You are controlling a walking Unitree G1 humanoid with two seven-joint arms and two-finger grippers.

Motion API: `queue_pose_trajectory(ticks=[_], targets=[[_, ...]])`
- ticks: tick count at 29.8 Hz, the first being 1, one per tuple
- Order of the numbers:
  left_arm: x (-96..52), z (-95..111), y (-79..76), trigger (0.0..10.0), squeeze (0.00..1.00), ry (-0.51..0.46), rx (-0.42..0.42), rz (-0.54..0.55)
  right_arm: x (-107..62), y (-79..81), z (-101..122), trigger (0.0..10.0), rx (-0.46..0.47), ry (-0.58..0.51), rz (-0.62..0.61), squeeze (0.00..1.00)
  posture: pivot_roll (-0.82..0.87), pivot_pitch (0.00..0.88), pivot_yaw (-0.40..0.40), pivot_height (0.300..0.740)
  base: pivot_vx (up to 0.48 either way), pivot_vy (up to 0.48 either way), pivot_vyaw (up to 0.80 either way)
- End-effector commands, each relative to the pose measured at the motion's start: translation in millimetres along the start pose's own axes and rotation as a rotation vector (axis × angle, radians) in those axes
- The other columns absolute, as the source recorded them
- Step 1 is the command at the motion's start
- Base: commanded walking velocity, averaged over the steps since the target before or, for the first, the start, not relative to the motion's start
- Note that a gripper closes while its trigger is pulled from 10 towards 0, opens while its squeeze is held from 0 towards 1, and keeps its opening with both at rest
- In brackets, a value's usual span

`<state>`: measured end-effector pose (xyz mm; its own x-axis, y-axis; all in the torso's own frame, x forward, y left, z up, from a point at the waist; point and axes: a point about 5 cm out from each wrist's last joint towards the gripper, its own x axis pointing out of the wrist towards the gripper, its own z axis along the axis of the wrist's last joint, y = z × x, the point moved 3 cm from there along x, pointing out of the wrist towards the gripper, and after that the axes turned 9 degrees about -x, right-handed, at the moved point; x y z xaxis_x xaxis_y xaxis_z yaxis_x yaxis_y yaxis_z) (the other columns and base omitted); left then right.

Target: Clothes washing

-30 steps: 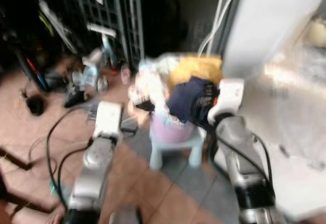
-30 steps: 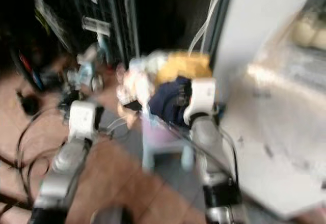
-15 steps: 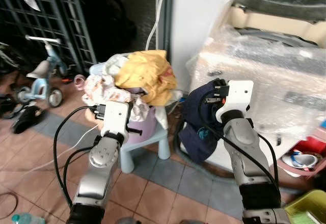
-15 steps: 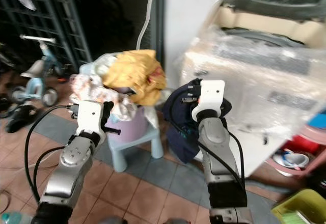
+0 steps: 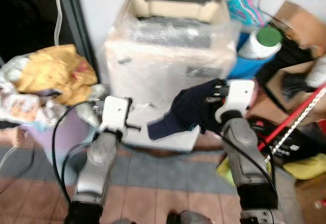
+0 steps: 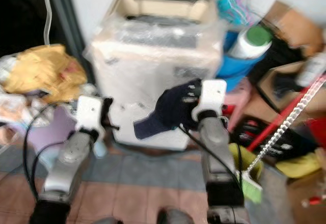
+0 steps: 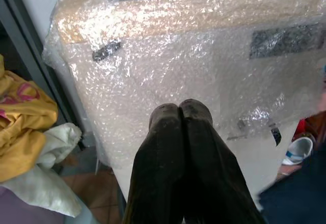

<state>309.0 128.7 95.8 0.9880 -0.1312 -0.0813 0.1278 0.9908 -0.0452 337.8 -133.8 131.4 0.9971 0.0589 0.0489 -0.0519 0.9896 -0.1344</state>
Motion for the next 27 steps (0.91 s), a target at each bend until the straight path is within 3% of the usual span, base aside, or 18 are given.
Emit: queue_pose_trajectory(ticks=[1, 8, 13, 19, 27], targets=[[1.1, 6, 7.0, 10.0, 0.00, -0.026, 0.000, 0.055, -1.4, -0.6, 8, 10.0, 0.001, -0.036, 0.001, 0.00, -0.05, 0.000, 0.010, 0.740, 0.000, 0.000, 0.00], [-6.0, 5, 31.0, 10.0, 0.00, -0.026, -0.075, 0.164, -3.6, 12.3, 12, 10.0, -0.019, -0.066, 0.093, 0.00, -0.06, 0.000, 0.013, 0.740, 0.188, 0.000, 0.00], [-3.3, 4, 31.9, 10.0, 0.00, -0.022, -0.099, 0.179, -3.6, 18.9, 19, 10.0, -0.073, -0.113, 0.142, 0.00, -0.06, 0.000, 0.011, 0.740, 0.394, 0.266, 0.40], [0.3, 7, 29.3, 10.0, 0.00, -0.022, -0.121, 0.169, -0.5, 19.2, 21, 10.0, -0.072, -0.118, 0.145, 0.00, -0.06, 0.000, 0.016, 0.740, 0.396, 0.271, 0.58], [0.7, 7, 28.3, 10.0, 0.00, -0.022, -0.128, 0.165, 0.4, 18.4, 23, 10.0, -0.078, -0.126, 0.149, 0.00, -0.07, 0.000, 0.025, 0.740, 0.392, 0.277, 0.00]])
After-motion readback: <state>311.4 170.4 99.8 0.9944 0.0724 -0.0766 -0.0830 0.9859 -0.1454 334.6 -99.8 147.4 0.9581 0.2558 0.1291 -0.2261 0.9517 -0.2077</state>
